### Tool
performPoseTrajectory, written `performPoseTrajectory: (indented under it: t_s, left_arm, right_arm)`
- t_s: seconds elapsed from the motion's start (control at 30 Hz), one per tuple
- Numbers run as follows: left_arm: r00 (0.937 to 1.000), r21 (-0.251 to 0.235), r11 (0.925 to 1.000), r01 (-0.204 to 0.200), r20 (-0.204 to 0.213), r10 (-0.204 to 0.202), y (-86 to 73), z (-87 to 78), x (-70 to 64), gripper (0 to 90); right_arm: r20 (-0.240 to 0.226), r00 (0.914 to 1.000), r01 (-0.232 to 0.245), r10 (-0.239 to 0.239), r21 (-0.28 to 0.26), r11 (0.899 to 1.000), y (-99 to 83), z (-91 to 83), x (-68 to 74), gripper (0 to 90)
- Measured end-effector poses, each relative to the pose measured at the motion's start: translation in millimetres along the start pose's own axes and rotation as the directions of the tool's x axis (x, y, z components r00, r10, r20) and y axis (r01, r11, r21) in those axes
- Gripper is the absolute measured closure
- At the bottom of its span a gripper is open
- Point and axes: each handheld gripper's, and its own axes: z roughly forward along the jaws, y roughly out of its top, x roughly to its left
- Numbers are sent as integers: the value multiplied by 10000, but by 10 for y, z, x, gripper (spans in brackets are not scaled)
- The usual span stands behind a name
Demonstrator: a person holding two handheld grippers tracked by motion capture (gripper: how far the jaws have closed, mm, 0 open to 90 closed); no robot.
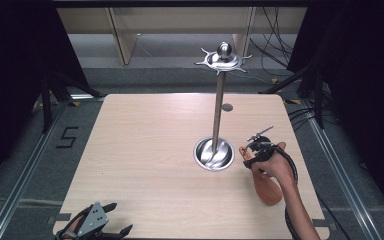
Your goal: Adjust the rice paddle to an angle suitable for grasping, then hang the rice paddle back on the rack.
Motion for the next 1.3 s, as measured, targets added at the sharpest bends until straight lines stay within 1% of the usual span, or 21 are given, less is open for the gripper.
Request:
performPoseTrajectory:
  t_s: [0.17, 0.27, 0.3, 0.33, 0.4, 0.47, 0.5, 0.53, 0.57, 0.63, 0.67, 0.73, 0.77, 0.8, 0.83, 0.93, 1.0, 1.07, 1.17, 1.2, 1.3]
  left_arm:
    - [9998, 229, 9996, -176, -33, 177, 4, -10, 22, 161]
    - [10000, 90, 10000, 25, 39, -25, 24, -2, 9, 161]
    - [9998, 198, 9996, -181, 7, 181, 29, -6, 22, 161]
    - [9999, 98, 9999, 63, 80, -64, 29, 3, 2, 161]
    - [9994, 353, 9987, -356, -40, 358, 23, 9, 26, 161]
    - [9999, 228, 9997, -120, -107, 122, 17, 34, 1, 161]
    - [9999, 261, 9995, -158, -30, 159, 26, 31, 4, 161]
    - [9998, 360, 9992, -174, 131, 169, 39, 19, 8, 161]
    - [9999, 77, 10000, 13, 144, -14, 42, 31, -13, 161]
    - [9997, 392, 9991, -177, 167, 170, 48, 35, 5, 161]
    - [9999, 194, 9997, -167, 41, 166, 41, 55, -8, 161]
    - [9997, 280, 9996, -93, 240, 86, 46, 48, -23, 161]
    - [9989, 414, 9981, -462, 81, 459, 47, 38, -9, 161]
    - [9997, 208, 9995, -241, 83, 240, 43, 46, -32, 161]
    - [9990, 433, 9981, -430, 143, 424, 48, 21, -19, 161]
    - [9993, 255, 9990, -369, -64, 371, 29, 33, -33, 161]
    - [9997, 248, 9995, -204, 117, 202, 31, 28, -35, 160]
    - [9990, 333, 9984, -455, -15, 456, 36, 23, -28, 161]
    - [9990, 387, 9983, -440, -33, 442, 32, 23, -28, 161]
    - [9997, 302, 9993, -232, 105, 229, 31, 23, -41, 161]
    - [9987, 451, 9976, -519, 19, 519, 39, -4, -23, 161]
  right_arm:
    - [-8, 9999, 105, -104, 409, 9991, 35, 30, -10, 444]
    - [-20, 9997, 224, -224, 561, 9982, 41, 66, -46, 448]
    - [-220, 9997, 121, -105, 746, 9971, 46, 80, -66, 454]
    - [-144, 9999, 12, 0, 785, 9969, 48, 97, -68, 459]
    - [-43, 10000, 9, -5, 809, 9967, 47, 132, -78, 466]
    - [-153, 9998, 131, -117, 974, 9952, 61, 164, -106, 481]
    - [-76, 10000, -36, 44, 1027, 9947, 64, 176, -101, 484]
    - [-129, 9998, 167, -155, 978, 9951, 65, 190, -121, 490]
    - [-177, 9998, -1, 20, 1112, 9938, 66, 186, -112, 499]
    - [-219, 9997, -77, 107, 1297, 9915, 74, 195, -125, 521]
    - [-336, 9976, -559, 608, 1313, 9898, 67, 201, -90, 528]
    - [-207, 9993, -265, 299, 1501, 9883, 93, 204, -130, 534]
    - [-182, 9991, -353, 382, 1407, 9894, 92, 206, -131, 537]
    - [-284, 9989, -326, 369, 1413, 9894, 96, 204, -136, 542]
    - [-188, 9993, -295, 323, 1333, 9906, 99, 219, -140, 548]
    - [-166, 9995, -220, 251, 1678, 9856, 137, 216, -126, 555]
    - [-117, 9997, -212, 237, 1800, 9834, 164, 226, -125, 559]
    - [-161, 9998, -75, 109, 1972, 9803, 199, 235, -115, 579]
    - [-151, 9998, -67, 102, 2140, 9768, 225, 236, -100, 601]
    - [-161, 9998, -52, 89, 2147, 9767, 228, 239, -99, 605]
    - [-170, 9998, -50, 90, 2232, 9748, 240, 245, -101, 619]
